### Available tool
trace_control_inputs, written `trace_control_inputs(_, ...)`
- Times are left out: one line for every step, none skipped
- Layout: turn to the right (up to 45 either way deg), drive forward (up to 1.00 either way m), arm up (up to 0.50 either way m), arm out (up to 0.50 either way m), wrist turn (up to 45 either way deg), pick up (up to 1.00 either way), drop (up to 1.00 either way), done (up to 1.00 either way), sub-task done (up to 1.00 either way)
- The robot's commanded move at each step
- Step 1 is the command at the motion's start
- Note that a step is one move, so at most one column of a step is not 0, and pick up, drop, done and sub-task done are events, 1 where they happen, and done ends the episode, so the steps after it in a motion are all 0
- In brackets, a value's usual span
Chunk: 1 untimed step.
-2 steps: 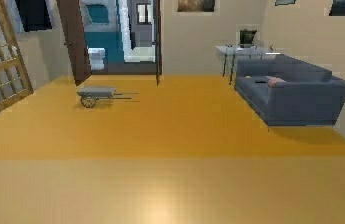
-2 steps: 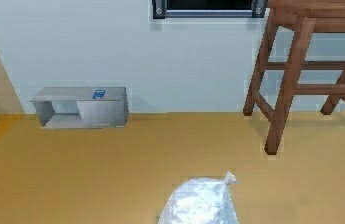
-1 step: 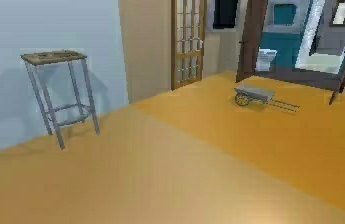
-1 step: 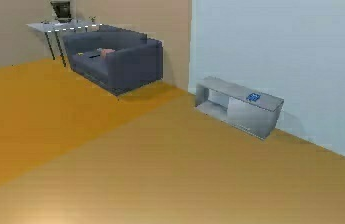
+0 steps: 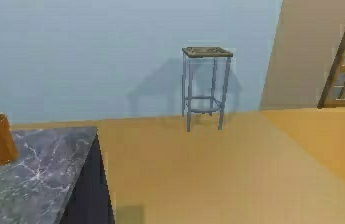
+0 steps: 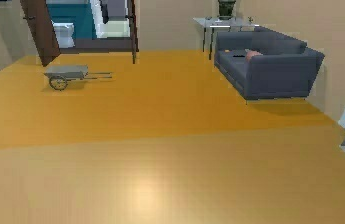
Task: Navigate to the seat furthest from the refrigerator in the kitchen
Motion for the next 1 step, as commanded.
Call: trace_control_inputs(0.0, 1.0, 0.0, 0.0, 0.0, 0.0, 0.0, 0.0, 0.0)
